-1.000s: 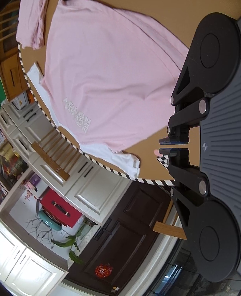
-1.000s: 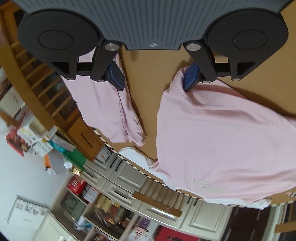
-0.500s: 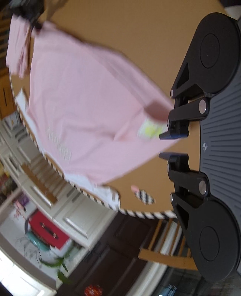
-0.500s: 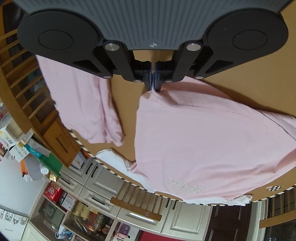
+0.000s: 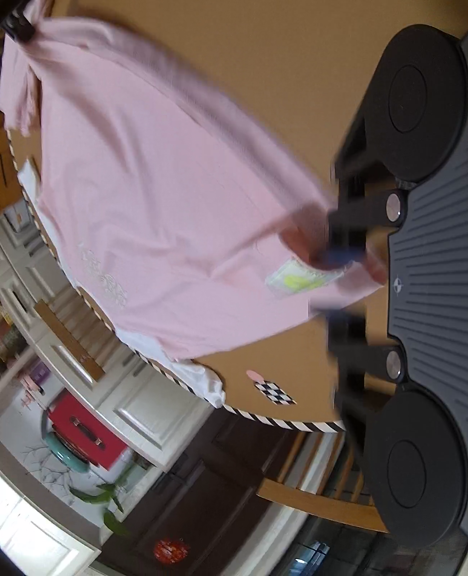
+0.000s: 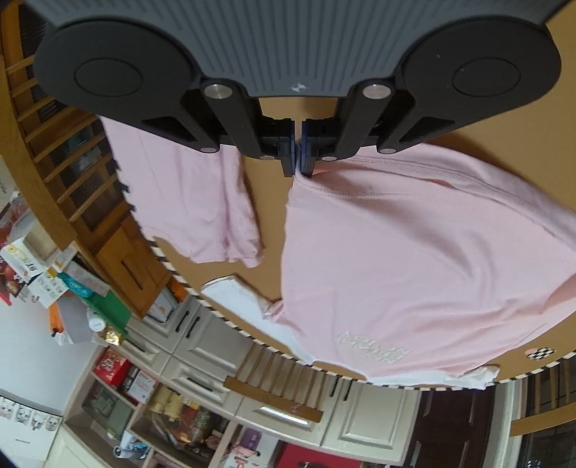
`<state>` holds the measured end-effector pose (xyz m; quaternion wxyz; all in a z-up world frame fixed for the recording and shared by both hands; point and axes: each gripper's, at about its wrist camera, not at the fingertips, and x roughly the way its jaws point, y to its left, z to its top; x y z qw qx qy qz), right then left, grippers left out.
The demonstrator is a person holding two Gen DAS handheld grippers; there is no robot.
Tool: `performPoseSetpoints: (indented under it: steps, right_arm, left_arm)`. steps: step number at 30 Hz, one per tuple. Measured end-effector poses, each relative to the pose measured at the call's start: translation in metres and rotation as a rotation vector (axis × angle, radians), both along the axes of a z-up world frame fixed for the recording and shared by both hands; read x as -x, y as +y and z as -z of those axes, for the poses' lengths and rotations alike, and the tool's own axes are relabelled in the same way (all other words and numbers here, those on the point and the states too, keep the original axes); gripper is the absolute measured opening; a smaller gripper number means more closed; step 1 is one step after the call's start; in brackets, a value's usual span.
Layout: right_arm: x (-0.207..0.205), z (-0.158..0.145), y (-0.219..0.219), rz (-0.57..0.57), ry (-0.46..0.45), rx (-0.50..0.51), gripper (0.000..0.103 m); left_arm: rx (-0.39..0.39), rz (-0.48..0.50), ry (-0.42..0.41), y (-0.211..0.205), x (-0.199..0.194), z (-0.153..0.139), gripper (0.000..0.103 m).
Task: Fold clothes
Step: 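Tug the hem with both grippers to smooth the shirt, then open both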
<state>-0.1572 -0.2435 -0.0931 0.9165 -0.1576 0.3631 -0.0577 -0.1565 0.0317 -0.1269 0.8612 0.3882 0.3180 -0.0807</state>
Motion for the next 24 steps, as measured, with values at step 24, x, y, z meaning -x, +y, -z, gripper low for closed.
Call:
performPoseSetpoints:
  steps: [24]
  right_arm:
    - [0.028, 0.023, -0.015, -0.050, 0.194, 0.102, 0.013]
  left_arm:
    - [0.011, -0.108, 0.073, 0.020, 0.035, -0.014, 0.005]
